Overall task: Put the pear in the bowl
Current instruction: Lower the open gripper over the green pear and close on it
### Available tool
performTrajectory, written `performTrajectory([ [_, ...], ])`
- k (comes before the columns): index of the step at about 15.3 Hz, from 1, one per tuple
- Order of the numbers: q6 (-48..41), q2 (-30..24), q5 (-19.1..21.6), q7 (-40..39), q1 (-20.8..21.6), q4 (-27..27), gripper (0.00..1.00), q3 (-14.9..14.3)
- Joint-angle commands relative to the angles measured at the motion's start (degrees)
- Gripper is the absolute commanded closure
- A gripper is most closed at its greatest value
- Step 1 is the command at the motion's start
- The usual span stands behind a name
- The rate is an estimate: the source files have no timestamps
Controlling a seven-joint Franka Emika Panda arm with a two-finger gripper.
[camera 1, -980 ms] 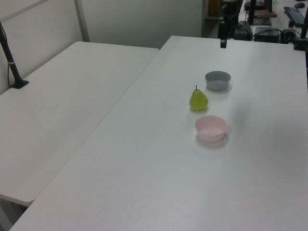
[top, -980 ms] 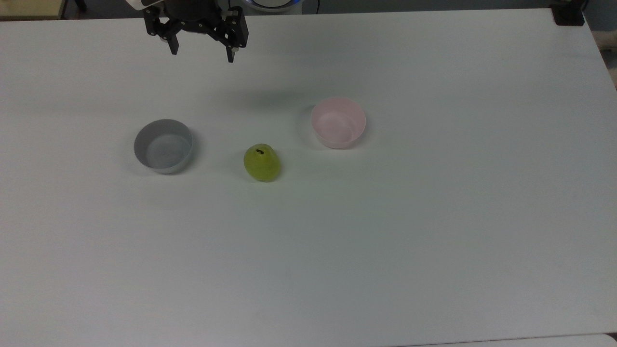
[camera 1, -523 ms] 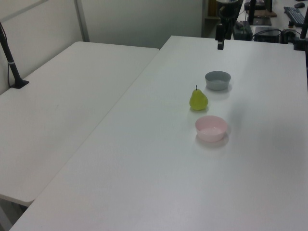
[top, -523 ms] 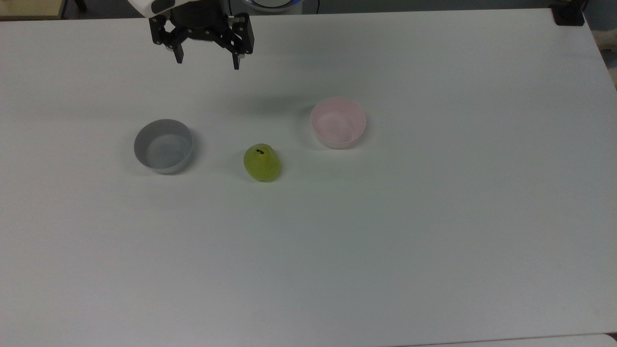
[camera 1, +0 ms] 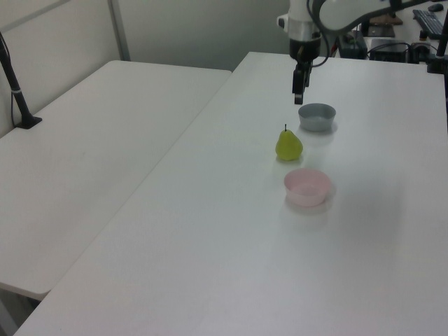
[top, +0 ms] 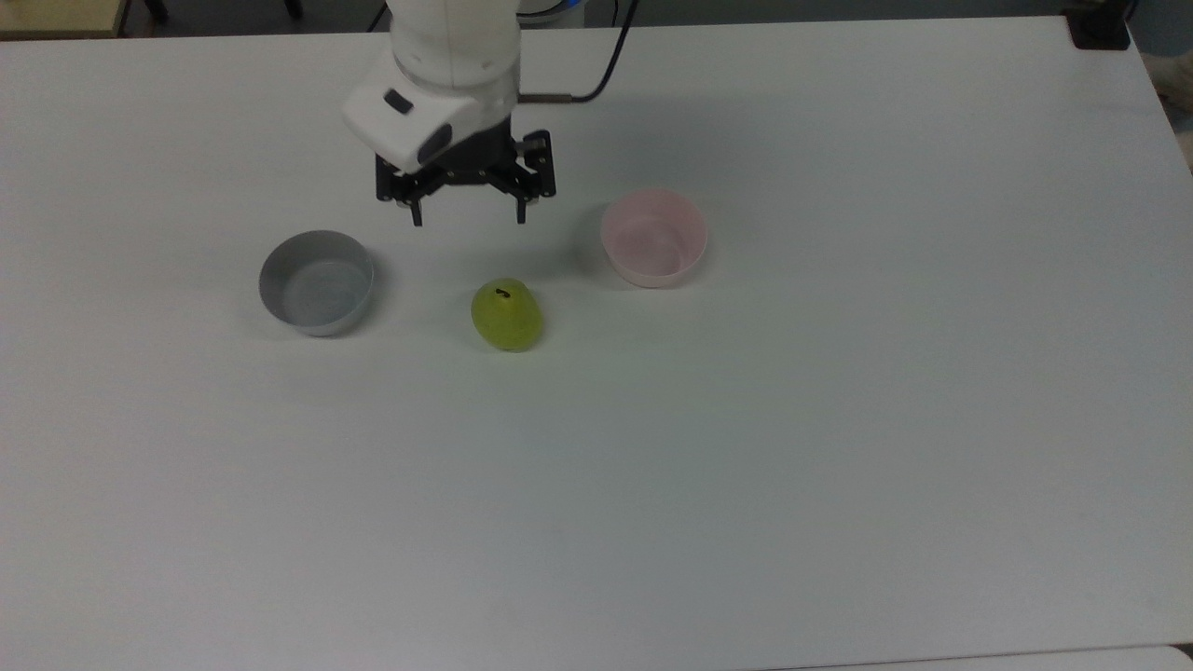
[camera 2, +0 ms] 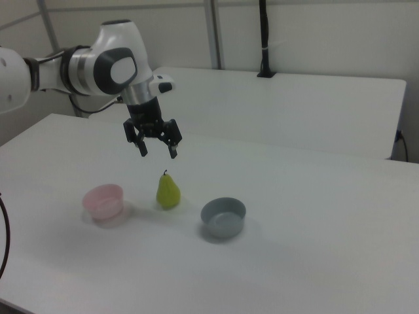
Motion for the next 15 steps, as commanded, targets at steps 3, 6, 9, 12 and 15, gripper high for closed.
performTrajectory([
  [3, 3.9, 6.8, 0.9, -4.2, 2.8, 0.1, 0.00, -0.9],
  [6, 6.9, 10.2, 0.3, -4.6, 3.5, -0.1, 0.00, -0.9],
  [9, 9.3, 11.1, 0.1, -8.7, 3.6, -2.3, 0.00, -0.9],
  [12, 9.7, 11.1, 0.1, -12.7, 3.5, -3.3, 0.00, -0.9],
  [15, 10.7, 11.2, -1.5, -13.1, 3.3, -4.5, 0.02, -0.9],
])
